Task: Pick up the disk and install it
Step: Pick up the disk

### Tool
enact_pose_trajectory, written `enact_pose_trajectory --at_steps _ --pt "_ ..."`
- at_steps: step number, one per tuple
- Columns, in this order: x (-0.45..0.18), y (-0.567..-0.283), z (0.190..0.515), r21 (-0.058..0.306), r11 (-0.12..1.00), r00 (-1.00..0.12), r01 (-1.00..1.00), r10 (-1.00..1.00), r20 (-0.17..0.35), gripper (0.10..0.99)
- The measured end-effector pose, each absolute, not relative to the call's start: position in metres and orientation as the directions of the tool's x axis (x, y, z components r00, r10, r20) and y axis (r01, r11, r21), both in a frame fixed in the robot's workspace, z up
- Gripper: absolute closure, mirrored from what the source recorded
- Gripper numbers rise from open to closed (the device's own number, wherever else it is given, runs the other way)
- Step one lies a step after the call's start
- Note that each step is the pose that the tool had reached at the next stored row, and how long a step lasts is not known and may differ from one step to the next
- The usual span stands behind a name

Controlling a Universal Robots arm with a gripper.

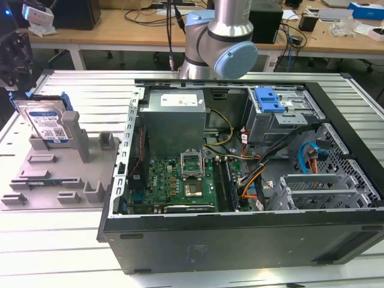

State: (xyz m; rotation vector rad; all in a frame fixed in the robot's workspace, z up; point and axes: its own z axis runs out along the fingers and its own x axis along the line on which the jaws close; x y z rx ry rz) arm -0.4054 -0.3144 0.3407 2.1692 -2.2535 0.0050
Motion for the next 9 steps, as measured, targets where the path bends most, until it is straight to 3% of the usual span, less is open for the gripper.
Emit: enact_pose_trajectory --at_steps 9 --pt "-0.4068 -0.3139 0.3318 0.007 0.038 -0.038 -0.999 -0.999 0.011 0.604"
